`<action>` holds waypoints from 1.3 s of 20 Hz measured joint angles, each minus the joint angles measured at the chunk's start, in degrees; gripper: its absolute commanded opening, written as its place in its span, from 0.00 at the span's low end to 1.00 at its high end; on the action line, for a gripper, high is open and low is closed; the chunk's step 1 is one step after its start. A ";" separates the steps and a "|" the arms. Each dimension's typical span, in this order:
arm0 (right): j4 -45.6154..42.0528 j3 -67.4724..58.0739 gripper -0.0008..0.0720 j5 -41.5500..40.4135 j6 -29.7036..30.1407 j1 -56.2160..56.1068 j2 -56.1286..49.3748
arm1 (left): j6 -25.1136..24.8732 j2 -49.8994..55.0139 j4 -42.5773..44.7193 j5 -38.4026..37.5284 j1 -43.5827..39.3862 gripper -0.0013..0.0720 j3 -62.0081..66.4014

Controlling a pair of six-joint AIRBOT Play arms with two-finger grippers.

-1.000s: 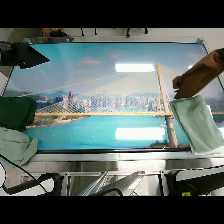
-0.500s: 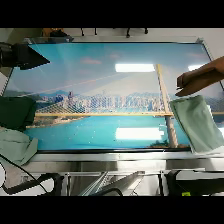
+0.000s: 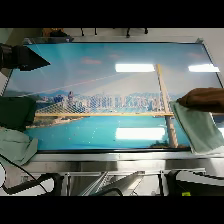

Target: Fold the shirts.

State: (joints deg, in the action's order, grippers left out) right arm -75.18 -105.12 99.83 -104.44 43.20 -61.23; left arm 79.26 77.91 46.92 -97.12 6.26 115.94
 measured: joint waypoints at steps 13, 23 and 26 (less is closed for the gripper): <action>-20.46 42.25 0.06 -10.97 -6.56 0.00 10.95 | -0.94 -0.02 -0.02 -0.39 0.00 0.04 -0.33; -22.08 32.94 0.97 -12.76 0.79 -0.24 8.76 | -3.08 -0.04 -2.60 2.08 0.00 0.04 -10.14; -16.04 21.75 0.21 -14.25 2.08 -1.88 8.46 | -3.26 -0.07 -5.73 3.04 -0.02 0.04 -7.30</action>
State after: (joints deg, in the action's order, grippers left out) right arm -91.22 -83.37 85.58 -102.37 41.32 -52.77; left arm 76.01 77.84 41.19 -94.08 6.24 108.64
